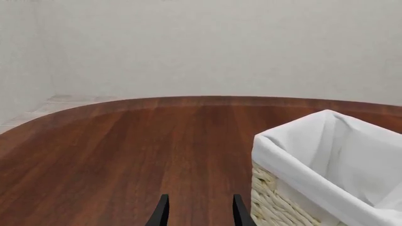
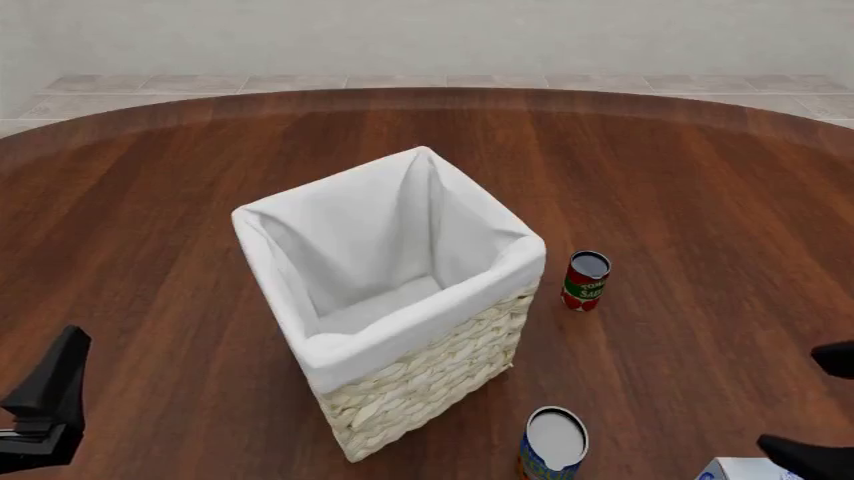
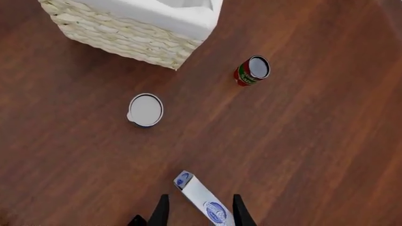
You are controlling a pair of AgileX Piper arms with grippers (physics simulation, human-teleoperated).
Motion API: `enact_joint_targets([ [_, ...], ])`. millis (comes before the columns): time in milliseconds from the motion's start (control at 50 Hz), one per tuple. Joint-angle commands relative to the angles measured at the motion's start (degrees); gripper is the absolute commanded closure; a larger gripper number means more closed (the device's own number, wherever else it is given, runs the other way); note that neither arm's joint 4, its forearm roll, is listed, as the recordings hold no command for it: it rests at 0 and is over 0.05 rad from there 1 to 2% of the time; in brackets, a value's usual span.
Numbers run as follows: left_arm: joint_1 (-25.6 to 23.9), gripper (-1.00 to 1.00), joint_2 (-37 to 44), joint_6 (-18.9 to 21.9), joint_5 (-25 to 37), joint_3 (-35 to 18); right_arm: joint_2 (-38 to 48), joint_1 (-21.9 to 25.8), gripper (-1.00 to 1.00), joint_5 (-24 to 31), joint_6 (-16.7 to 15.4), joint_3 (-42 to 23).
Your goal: Pick up the cream cheese box, and put it in the basket.
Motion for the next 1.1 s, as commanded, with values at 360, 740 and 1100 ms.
enact_joint_targets([
  [360, 0.1, -1.00, 0.0, -0.1, 0.1, 0.0, 0.0, -4.1, -1.00, 0.0, -1.1, 3.7],
  [740, 0.0, -1.00, 0.0, -0.2, 0.0, 0.0, -0.1, -4.5, -1.00, 0.0, -0.5, 7.2],
  [1100, 0.1, -1.00, 0.0, 0.0, 0.0, 0.0, -0.2, -8.8, -1.00, 0.0, -5.7, 10.9],
])
